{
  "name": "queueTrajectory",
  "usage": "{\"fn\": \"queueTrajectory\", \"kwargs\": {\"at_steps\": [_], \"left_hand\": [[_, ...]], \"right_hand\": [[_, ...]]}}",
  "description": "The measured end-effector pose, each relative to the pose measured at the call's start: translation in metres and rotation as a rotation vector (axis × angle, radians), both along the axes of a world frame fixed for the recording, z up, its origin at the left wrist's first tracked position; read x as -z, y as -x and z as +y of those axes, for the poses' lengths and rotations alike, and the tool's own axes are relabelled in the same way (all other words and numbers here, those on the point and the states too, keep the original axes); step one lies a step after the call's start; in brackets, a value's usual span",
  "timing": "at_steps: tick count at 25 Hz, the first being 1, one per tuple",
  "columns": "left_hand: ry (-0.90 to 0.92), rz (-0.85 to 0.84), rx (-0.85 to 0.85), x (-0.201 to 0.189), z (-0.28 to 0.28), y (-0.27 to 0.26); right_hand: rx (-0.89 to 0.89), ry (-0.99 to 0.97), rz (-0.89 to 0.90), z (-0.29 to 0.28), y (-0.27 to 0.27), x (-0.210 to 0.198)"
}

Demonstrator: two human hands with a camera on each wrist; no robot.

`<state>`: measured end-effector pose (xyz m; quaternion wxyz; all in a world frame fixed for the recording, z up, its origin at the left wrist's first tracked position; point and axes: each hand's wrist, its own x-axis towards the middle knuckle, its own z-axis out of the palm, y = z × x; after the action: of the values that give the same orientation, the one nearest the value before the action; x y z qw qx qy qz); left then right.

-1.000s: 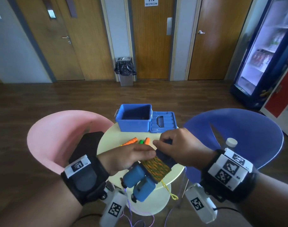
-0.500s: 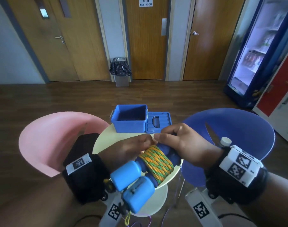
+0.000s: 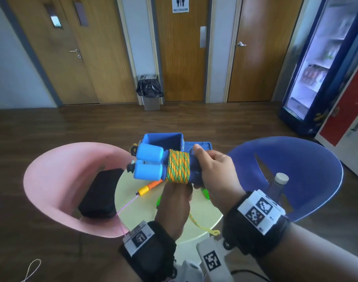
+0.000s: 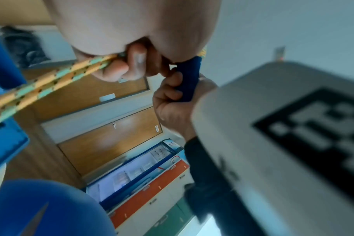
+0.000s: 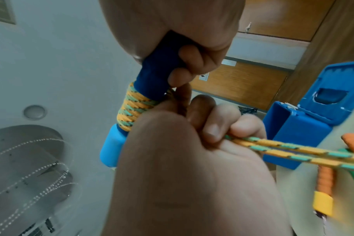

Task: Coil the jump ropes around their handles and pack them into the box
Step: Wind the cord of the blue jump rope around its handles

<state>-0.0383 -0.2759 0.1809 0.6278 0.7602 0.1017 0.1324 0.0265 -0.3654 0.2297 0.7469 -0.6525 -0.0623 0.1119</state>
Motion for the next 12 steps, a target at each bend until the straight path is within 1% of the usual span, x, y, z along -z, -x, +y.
{"fn": "queueTrajectory", "kwargs": {"at_steps": [1,2,3,5,6,9,12], "left_hand": [[-0.098,0.005,-0.023,0.007,-0.002,0.001],[-0.135,0.023,-0.053,0.012,-0.003,0.002],[-0.133,-0.005,-0.076,0.013,-0.005,0.004],[-0.122,-0.052,-0.063,0.015,-0.007,0.009],[-0.1,-0.031,-0.052,0.014,-0.008,0.01],[0.002,0.097,-0.029,0.014,-0.005,0.007],[0.021,0.177,0.037,0.012,0.003,0.009]], "right_hand": [[0.02,0.02,-0.02,0.002,-0.002,0.001],[0.04,0.017,-0.02,0.004,-0.006,0.002],[0.069,0.017,-0.014,0.005,-0.011,0.004],[0.14,0.06,-0.003,0.004,-0.021,0.004],[0.168,0.09,-0.009,0.004,-0.025,0.005],[0.209,0.191,-0.052,0.006,-0.033,0.012],[0.265,0.354,-0.13,0.003,-0.037,0.017]]}}
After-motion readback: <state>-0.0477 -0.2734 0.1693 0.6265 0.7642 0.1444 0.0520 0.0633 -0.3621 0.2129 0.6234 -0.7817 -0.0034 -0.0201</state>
